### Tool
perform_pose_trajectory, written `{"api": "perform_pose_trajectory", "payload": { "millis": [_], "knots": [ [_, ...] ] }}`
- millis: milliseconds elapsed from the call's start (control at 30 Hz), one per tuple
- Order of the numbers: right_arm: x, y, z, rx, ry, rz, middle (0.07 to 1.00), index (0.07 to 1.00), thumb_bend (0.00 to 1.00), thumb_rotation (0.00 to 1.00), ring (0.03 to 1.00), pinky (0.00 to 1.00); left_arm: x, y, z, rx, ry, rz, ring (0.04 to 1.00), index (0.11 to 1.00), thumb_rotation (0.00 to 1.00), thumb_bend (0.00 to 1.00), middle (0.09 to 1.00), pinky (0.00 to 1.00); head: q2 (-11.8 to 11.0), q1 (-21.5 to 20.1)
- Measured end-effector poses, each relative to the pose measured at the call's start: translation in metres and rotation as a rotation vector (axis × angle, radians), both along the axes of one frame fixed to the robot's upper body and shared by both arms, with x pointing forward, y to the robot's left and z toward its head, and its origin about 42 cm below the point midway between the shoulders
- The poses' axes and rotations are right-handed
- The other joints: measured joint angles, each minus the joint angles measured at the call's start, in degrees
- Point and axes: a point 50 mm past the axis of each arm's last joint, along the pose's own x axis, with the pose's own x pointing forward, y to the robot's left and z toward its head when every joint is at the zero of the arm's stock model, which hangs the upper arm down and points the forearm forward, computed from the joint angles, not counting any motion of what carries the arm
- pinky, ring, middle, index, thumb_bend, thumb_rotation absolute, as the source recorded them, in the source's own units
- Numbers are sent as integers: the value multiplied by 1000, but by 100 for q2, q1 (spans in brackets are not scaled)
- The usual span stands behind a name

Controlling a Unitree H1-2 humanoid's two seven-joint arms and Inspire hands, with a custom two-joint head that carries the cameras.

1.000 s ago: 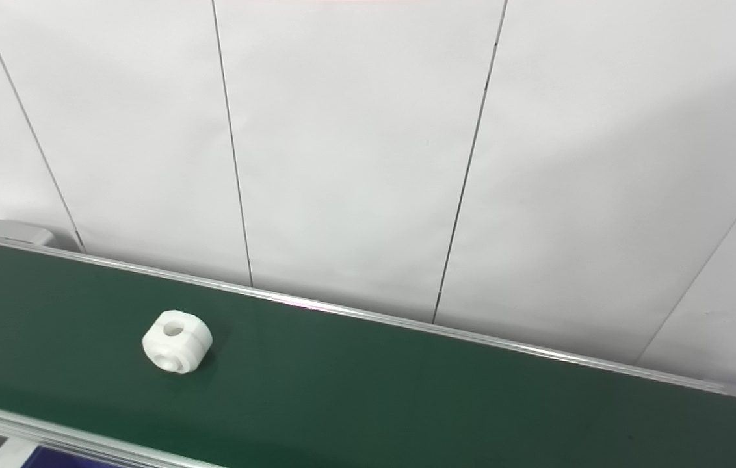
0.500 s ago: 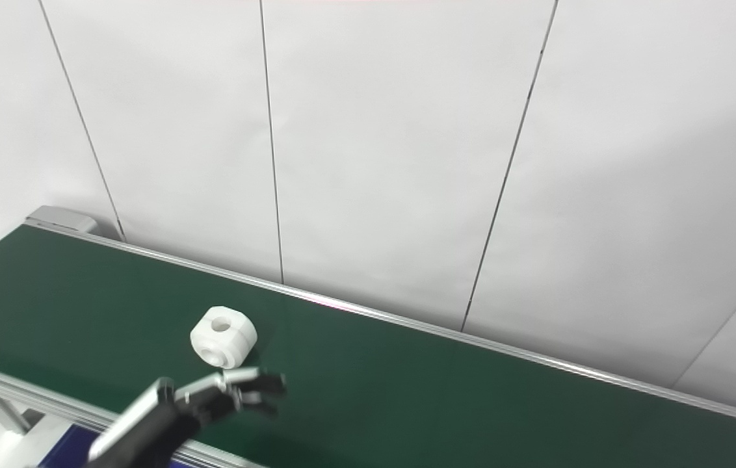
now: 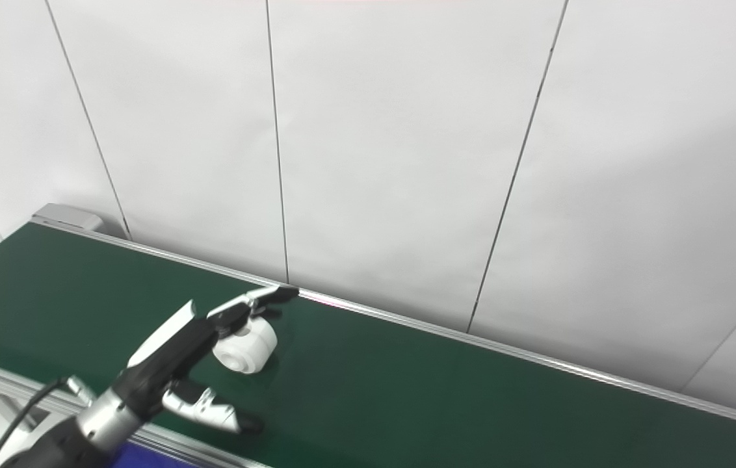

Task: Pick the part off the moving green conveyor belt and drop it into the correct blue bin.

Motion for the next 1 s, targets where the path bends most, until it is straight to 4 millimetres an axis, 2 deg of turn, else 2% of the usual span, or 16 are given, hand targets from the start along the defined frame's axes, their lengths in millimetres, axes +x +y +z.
{"api": "perform_pose_trajectory", "payload": {
  "millis": [167,333,467,567,667,833,1000],
  "knots": [
    [2,0,-1,2,-1,-3,850,944,906,695,820,727,29,13,2,114,34,93,926,927,283,807,949,855,-9,9],
    [5,3,0,8,-9,11,847,946,903,690,819,738,54,30,-10,176,122,186,942,927,235,820,958,900,-26,18],
    [7,3,-1,7,-9,16,846,944,910,691,820,729,74,38,-22,270,177,252,935,926,254,834,957,887,-35,26],
    [9,2,-1,6,-13,15,842,946,903,692,818,737,86,44,-30,377,214,282,955,939,251,869,961,954,-53,26],
    [10,2,-1,5,-16,17,839,944,908,694,817,741,98,47,-37,458,240,289,956,935,231,890,958,978,-53,35],
    [10,3,-2,9,-18,15,835,940,899,683,812,733,108,42,-50,552,277,281,966,919,164,917,964,994,-70,35],
    [12,3,-4,5,-21,12,839,941,900,681,817,740,111,34,-67,592,328,248,976,917,164,945,973,999,-70,35]
  ]
}}
